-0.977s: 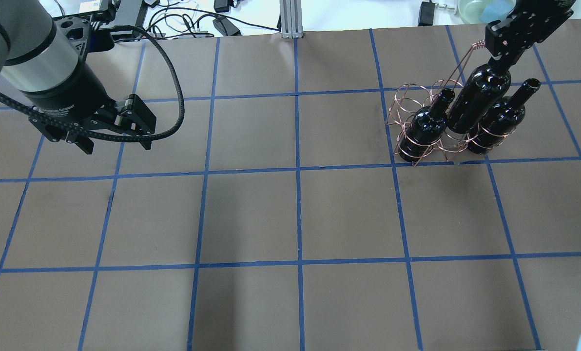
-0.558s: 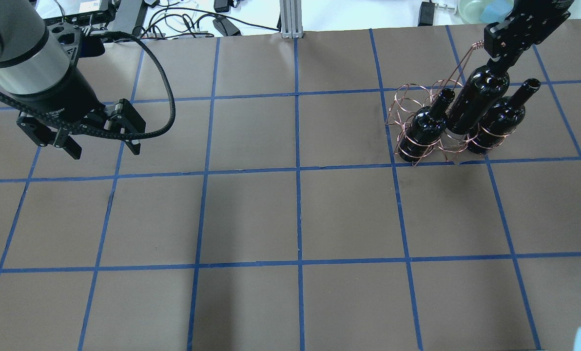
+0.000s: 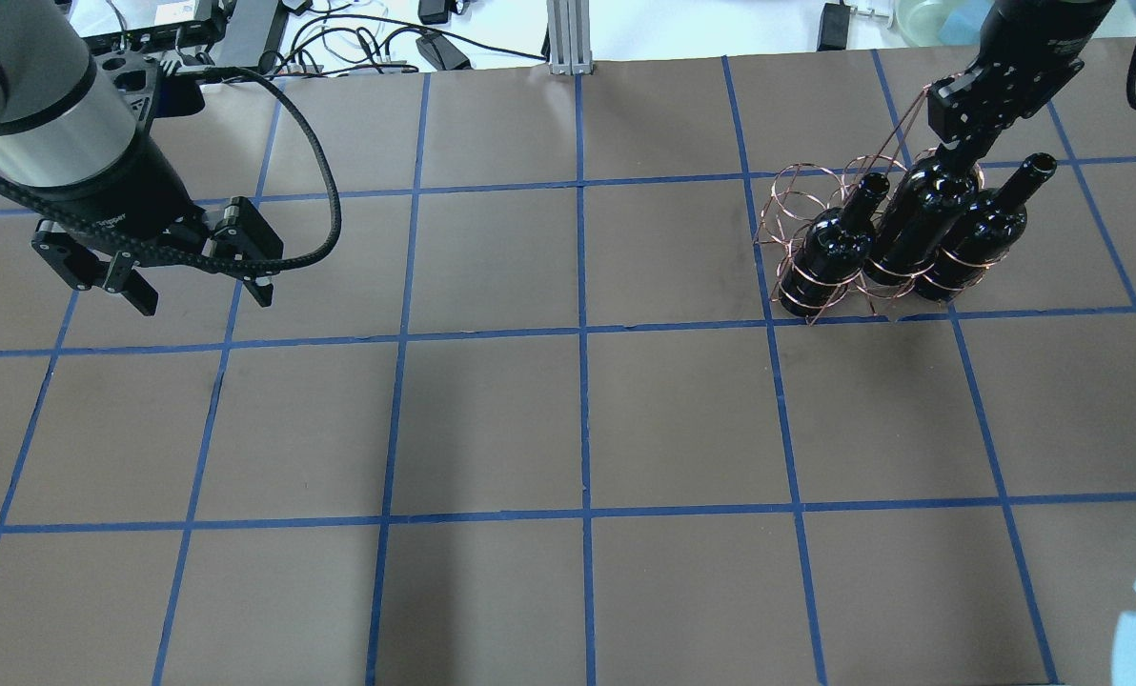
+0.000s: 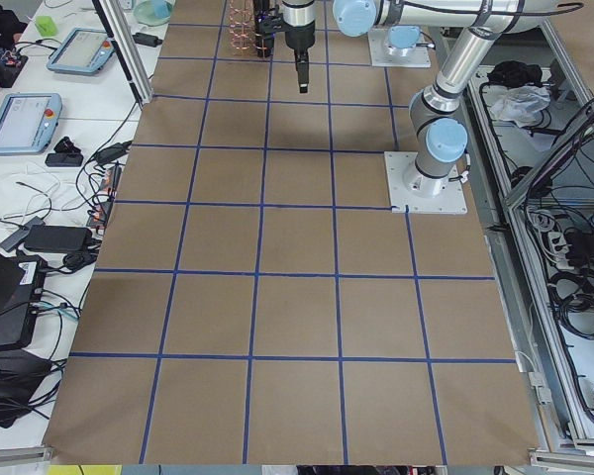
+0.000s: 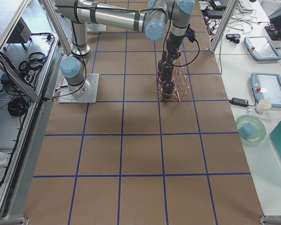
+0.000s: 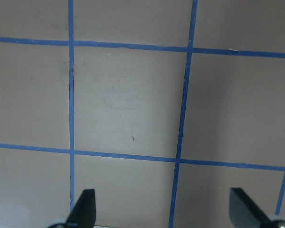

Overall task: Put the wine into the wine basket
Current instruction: 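Push the bottle down into the rack between the other bottles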

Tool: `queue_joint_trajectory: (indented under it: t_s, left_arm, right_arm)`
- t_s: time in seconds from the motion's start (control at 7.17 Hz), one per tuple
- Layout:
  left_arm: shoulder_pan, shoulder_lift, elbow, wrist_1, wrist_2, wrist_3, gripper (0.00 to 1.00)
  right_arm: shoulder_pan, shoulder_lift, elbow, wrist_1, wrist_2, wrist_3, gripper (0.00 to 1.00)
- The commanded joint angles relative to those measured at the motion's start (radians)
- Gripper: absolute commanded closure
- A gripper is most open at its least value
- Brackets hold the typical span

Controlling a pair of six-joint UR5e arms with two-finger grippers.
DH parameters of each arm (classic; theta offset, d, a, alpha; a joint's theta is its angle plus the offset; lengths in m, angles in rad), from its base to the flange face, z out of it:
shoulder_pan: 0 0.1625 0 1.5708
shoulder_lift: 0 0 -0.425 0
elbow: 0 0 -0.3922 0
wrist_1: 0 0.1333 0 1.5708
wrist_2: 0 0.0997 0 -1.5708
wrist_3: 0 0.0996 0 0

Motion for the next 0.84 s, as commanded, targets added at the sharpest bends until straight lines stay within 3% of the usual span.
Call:
queue_joint_trajectory:
  t_s: [0.0,0.14,0.42,0.56,0.7]
  left_arm:
    - [-0.003,0.002,0.006,0.008,-0.004,0.001,0.00]
    - [-0.003,0.002,0.006,0.008,-0.002,0.002,0.00]
    - [-0.004,0.002,0.003,0.002,-0.001,0.002,0.00]
    - [-0.004,0.002,0.003,-0.001,0.002,0.002,0.00]
    - [-0.004,0.002,0.000,-0.004,0.002,0.002,0.00]
  right_arm:
    - [-0.001,0.001,0.035,-0.036,0.001,-0.008,0.99]
    - [-0.001,0.002,0.036,-0.039,0.007,-0.004,0.77]
    - [-0.001,0.004,0.038,-0.039,0.011,0.007,0.46]
    - [-0.001,0.005,0.040,-0.037,0.005,-0.003,0.39]
    - [-0.004,0.004,0.061,-0.040,-0.002,-0.008,0.39]
